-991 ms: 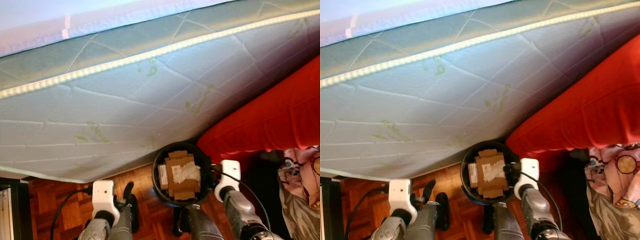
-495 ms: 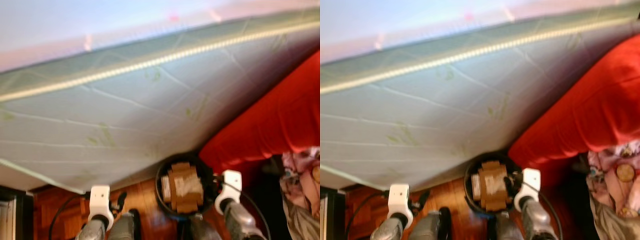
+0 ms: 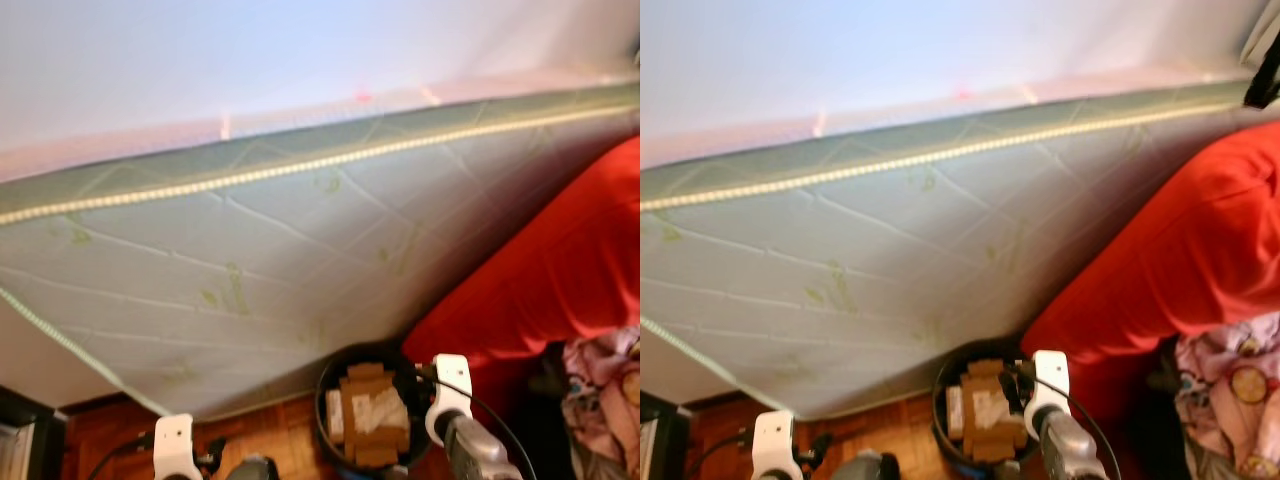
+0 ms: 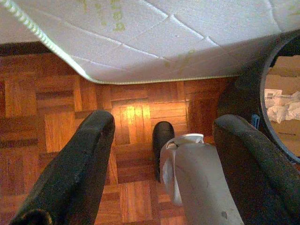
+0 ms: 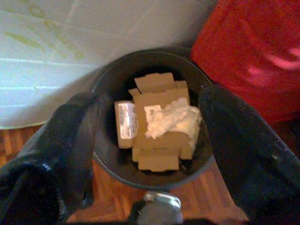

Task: Clean up the room

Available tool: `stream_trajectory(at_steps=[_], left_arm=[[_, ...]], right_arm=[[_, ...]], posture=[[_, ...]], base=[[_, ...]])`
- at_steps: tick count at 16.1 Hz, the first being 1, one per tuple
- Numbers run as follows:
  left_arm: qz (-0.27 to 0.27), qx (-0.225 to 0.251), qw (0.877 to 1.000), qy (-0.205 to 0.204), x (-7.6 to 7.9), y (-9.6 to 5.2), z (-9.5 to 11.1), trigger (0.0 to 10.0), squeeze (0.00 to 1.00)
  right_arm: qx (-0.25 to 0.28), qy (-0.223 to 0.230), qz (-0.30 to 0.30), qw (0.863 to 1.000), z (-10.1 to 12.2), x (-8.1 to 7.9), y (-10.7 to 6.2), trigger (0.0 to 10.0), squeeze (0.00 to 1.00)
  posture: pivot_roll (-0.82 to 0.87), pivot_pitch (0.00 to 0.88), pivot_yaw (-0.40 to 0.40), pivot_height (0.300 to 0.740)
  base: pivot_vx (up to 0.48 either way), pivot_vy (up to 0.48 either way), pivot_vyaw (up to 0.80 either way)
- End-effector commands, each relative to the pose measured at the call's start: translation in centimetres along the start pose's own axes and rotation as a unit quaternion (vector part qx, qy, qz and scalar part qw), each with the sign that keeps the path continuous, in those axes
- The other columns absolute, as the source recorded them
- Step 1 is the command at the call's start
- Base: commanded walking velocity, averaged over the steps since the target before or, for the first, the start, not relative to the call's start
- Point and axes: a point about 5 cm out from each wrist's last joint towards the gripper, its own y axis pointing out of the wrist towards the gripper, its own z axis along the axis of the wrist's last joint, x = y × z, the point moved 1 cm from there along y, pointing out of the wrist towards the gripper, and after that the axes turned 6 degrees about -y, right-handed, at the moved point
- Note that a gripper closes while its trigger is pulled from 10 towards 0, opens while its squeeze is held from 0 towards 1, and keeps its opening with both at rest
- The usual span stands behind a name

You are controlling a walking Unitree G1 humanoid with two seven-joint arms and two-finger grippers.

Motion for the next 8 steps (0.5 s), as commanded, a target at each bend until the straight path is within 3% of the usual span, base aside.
stream_trajectory(at_steps=[1, 8], left_arm=[[0.011, -0.011, 1.0, -0.002, -0.4, -0.2, -0.7, 10.0, 0.0], [0.031, -0.054, 0.998, -0.014, -0.8, -0.7, -2.7, 10.0, 0.0]], right_arm=[[-0.025, -0.002, -0.007, 1.0, -1.2, 0.4, -0.4, 10.0, 0.0], [-0.082, 0.011, -0.03, 0.996, -4.7, 0.6, -1.5, 10.0, 0.0]], posture=[[0.12, 0.088, -0.059, 0.695], [0.11, 0.066, -0.057, 0.695]], base=[[0.0, 0.0, 0.0], [0.0, 0.0, 0.0]])
